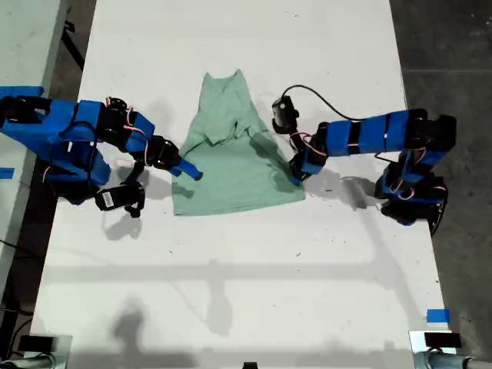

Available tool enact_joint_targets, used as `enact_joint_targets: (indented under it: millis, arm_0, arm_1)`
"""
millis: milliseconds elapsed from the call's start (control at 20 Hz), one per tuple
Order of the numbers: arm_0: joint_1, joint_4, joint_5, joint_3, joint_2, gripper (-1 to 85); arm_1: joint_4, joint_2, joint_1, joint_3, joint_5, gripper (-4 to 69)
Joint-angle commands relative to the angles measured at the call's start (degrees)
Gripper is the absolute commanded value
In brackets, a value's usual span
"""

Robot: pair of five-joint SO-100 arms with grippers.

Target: Fold tshirt

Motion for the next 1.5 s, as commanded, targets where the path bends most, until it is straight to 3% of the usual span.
enact_joint_targets:
  millis: [0, 100, 400, 650, 900, 950, 1000, 1100, 1150, 1450]
  arm_0:
    - [-1.32, -1.41, 0.53, -0.44, 0.26, 24.2]
    - [-1.76, -1.49, 0.79, -0.44, 0.26, 24.2]
    - [-1.85, -2.29, 0.79, -0.18, -0.35, 23.9]
    - [-1.58, -2.64, 0.53, -1.14, -0.88, 23.6]
    - [-0.97, -2.55, -0.09, -1.67, -0.88, 23.4]
    - [-0.97, -2.64, -0.09, -1.93, -0.88, 23.3]
    - [-1.05, -2.72, -0.09, -2.20, -0.88, 23.3]
    - [-1.14, -2.72, -0.09, -2.72, -1.05, 23.3]
    - [-1.14, -2.72, -0.09, -2.90, -1.32, 23.3]
    - [-0.09, -2.11, -0.97, -5.71, -3.87, 23.2]
  arm_1:
    - [1.05, -0.88, 0.79, -6.42, -1.32, -1.0]
    - [6.06, -1.05, 0.70, -8.96, -1.58, -0.9]
    - [29.53, 9.84, -2.37, -23.55, 0.53, -0.9]
    - [30.23, -5.01, -8.70, -43.42, 4.83, -0.9]
    - [20.13, -22.59, -11.16, -52.12, 11.95, 0.2]
    - [19.51, -26.63, -11.60, -55.37, 12.83, 14.4]
    - [20.57, -31.20, -12.13, -60.38, 13.10, 21.1]
    - [24.52, -36.65, -12.74, -67.68, 13.71, 26.9]
    - [24.52, -36.74, -12.74, -67.68, 12.57, 39.5]
    - [38.76, -23.82, -11.34, -67.76, 8.88, 32.9]
